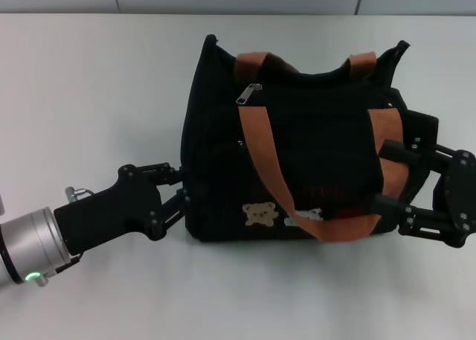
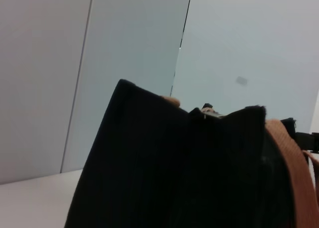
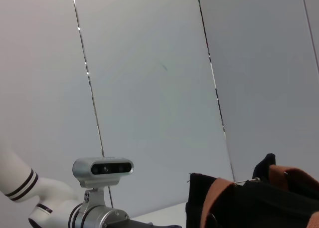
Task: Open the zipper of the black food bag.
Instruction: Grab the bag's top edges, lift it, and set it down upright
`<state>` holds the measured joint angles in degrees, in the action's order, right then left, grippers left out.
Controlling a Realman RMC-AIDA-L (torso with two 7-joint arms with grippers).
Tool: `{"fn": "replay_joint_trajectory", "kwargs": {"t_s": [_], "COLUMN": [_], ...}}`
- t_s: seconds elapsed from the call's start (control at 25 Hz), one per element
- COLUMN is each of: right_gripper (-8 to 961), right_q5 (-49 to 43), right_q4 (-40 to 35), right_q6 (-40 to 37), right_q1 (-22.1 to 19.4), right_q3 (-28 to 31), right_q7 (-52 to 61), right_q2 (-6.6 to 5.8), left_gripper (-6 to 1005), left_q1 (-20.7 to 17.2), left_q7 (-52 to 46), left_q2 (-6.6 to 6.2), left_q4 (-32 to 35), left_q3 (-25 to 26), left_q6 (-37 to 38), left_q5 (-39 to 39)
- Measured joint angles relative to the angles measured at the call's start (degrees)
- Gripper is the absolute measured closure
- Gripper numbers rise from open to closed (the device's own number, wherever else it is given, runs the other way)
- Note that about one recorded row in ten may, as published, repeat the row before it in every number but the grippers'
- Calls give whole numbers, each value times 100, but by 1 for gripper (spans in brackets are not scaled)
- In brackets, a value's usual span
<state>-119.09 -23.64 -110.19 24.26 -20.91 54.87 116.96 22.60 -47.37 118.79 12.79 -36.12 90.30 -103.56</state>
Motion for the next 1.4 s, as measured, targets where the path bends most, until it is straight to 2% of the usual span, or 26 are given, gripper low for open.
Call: {"fn": "replay_joint_trajectory", "kwargs": {"t_s": [0.6,0.92,1.2,1.4], "right_gripper": [148,148,148,148], "right_q5": [1,28,62,105], "right_q4": [0,0,-1,-1], "right_q6": [148,160,161,162], "right_q1": [9,4,0,9], "right_q3": [-2,0,0,0], "right_q7": [-13,-11,-7,13], "right_q2": [87,107,117,117], "left_gripper": [920,920,919,918], "left_q1": [-17,-214,-286,-402], "left_q7": [61,441,508,238], "left_q2": [-5,-30,-53,-114], "left_q4": [13,168,864,2137], "left_q3": [90,120,302,254], "left_q6": [30,69,166,710], "left_q5": [65,448,494,452]}}
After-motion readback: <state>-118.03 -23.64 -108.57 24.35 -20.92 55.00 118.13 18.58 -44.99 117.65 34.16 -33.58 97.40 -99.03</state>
